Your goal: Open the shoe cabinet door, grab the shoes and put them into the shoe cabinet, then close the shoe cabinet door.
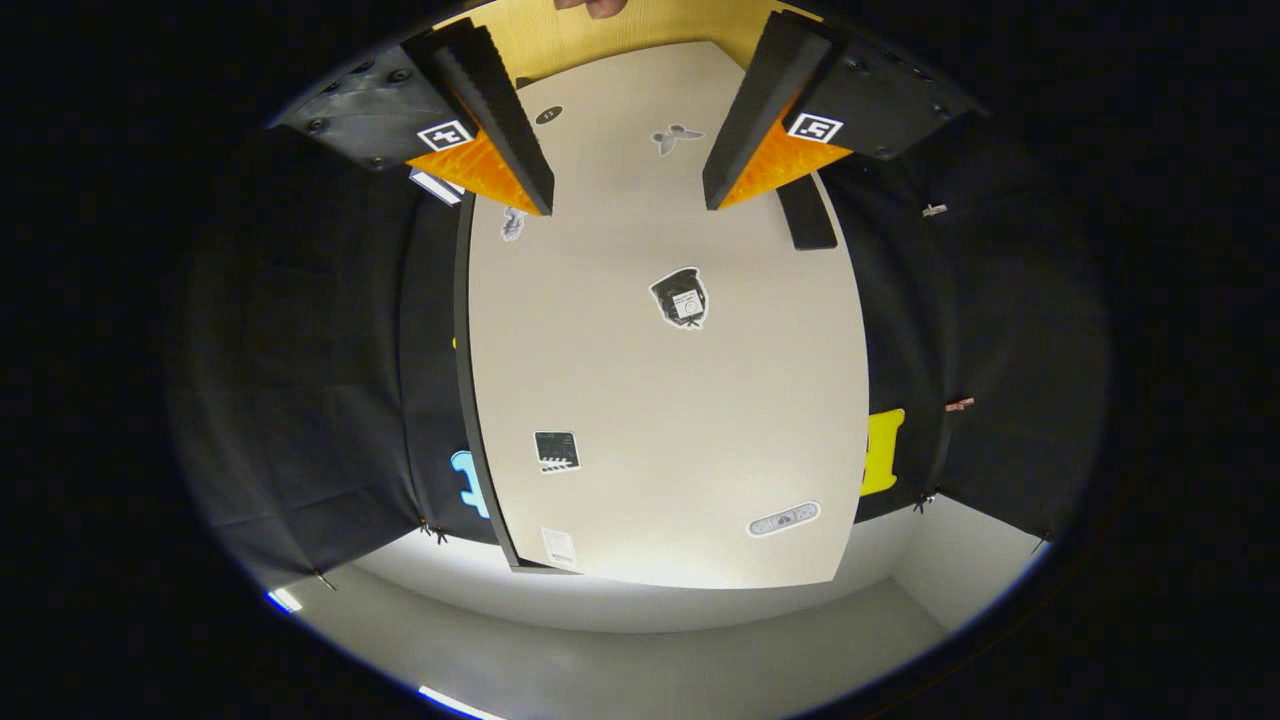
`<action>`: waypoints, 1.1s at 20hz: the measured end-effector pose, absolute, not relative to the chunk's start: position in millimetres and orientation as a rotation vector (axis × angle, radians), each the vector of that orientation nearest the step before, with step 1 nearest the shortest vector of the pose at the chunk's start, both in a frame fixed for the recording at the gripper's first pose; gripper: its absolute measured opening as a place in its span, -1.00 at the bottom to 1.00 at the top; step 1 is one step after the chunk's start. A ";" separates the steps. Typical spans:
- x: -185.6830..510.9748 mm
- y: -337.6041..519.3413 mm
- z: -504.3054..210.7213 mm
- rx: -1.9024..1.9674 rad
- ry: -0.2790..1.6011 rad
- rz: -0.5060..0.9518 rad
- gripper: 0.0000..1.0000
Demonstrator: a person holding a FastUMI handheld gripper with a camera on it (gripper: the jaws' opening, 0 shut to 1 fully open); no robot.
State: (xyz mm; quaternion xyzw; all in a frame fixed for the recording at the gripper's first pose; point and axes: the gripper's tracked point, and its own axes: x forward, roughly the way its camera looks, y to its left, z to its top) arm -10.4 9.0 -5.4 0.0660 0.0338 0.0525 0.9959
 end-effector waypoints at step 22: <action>-20.3 5.0 -7.5 0.098 0.069 0.111 0.95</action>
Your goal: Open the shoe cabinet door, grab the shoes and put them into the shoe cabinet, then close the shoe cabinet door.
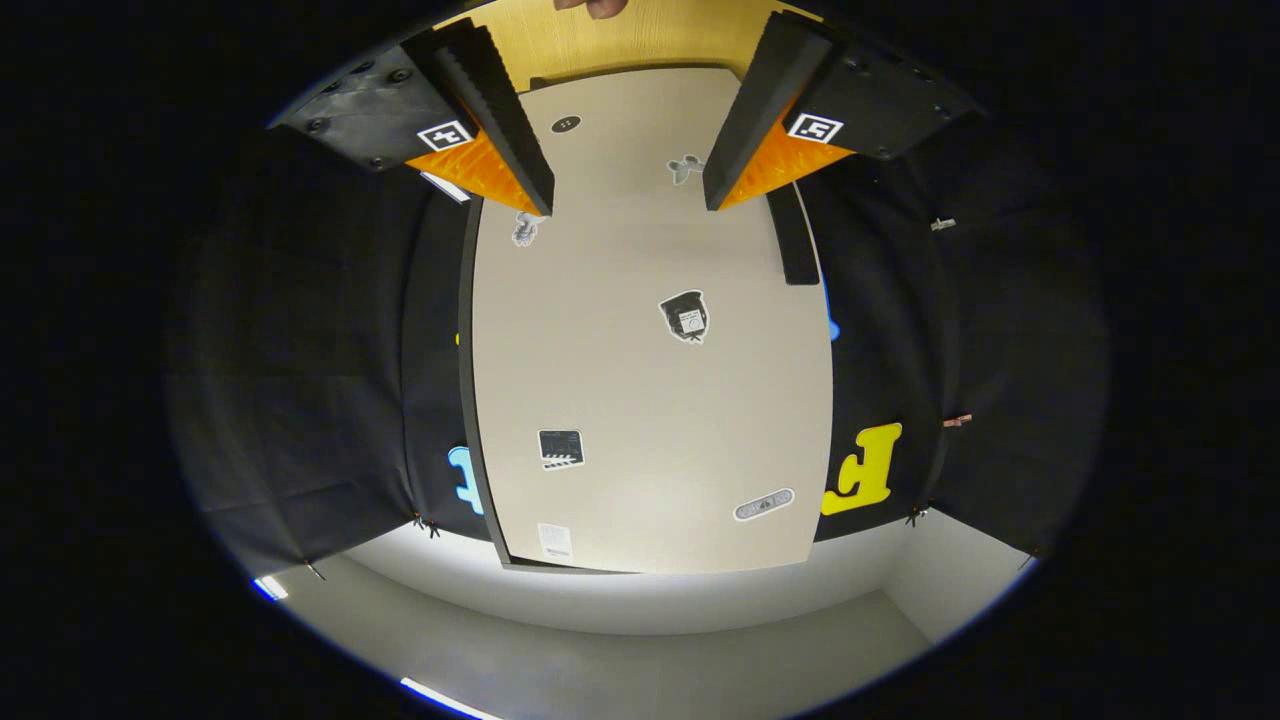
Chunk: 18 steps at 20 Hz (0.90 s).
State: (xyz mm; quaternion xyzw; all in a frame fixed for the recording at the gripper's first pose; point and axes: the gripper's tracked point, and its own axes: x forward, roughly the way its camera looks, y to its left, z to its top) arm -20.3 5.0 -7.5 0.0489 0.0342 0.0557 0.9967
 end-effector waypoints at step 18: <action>-27.1 4.5 -2.4 0.106 0.057 0.121 0.95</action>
